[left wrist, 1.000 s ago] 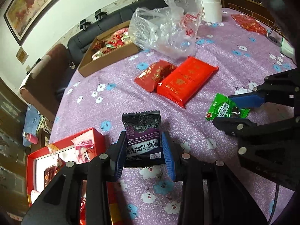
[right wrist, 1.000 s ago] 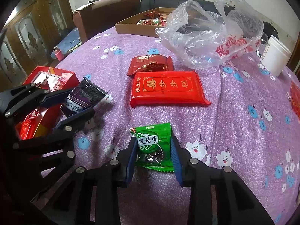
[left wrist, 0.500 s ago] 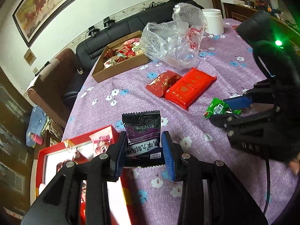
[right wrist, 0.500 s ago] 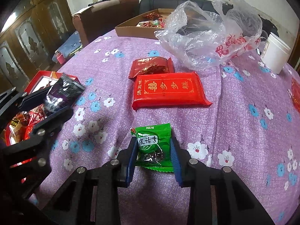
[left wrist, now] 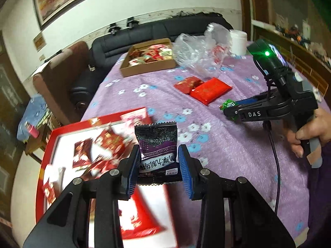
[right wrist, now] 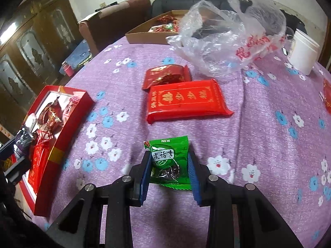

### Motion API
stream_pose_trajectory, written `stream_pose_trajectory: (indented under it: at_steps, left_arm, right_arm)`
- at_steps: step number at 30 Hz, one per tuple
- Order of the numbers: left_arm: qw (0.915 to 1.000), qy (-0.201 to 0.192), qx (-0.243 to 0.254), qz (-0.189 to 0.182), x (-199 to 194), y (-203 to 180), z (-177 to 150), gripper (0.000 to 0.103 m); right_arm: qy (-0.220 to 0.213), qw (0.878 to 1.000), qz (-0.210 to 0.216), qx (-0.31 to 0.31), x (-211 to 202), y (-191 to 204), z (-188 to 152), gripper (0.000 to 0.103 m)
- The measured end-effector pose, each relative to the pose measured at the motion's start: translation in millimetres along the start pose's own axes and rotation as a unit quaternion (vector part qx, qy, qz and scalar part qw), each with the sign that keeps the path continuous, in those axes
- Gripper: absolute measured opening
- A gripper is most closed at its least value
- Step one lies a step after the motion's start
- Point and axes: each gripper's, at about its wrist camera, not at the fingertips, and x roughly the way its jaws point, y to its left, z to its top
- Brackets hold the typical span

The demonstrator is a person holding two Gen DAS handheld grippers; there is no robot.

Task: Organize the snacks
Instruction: 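Carry purple packet and green packet over the tray and open both tools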

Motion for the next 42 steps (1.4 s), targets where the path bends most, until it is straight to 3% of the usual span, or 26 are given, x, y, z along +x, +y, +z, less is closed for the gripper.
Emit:
stream_pose_trajectory:
  at_steps: [4,12,21,28,34,38,42]
  left_arm:
    - [0.9996,-0.004,-0.023,0.015,-11,21,-12,0.035]
    - [0.996,0.03,-0.073,0.043,-7,61,-54,0.035]
    - [0.9931,0.026,-0.102,0.053,-7,93,-64,0.035]
    - [0.9901,0.027,-0.132,0.038,-5,119,-70,0.035]
    - [0.9896,0.027,-0.136,0.037,1,133,-64,0.035]
    - [0.9892,0.027,-0.137,0.044,5,139,-61,0.035]
    - [0.9882,0.024,-0.14,0.059,4,143,-62,0.035]
  right_arm:
    - [-0.013,0.999,0.033,-0.005,-4,13,1,0.034]
    - [-0.042,0.992,0.12,-0.012,-7,44,2,0.034]
    - [-0.048,0.973,0.226,0.021,-13,80,1,0.034]
    - [-0.032,0.973,0.226,-0.036,-9,156,7,0.034]
    - [-0.02,0.975,0.195,-0.108,6,228,10,0.034]
    - [-0.019,0.979,0.158,-0.128,21,252,13,0.037]
    - [-0.031,0.979,0.166,-0.114,22,246,15,0.039]
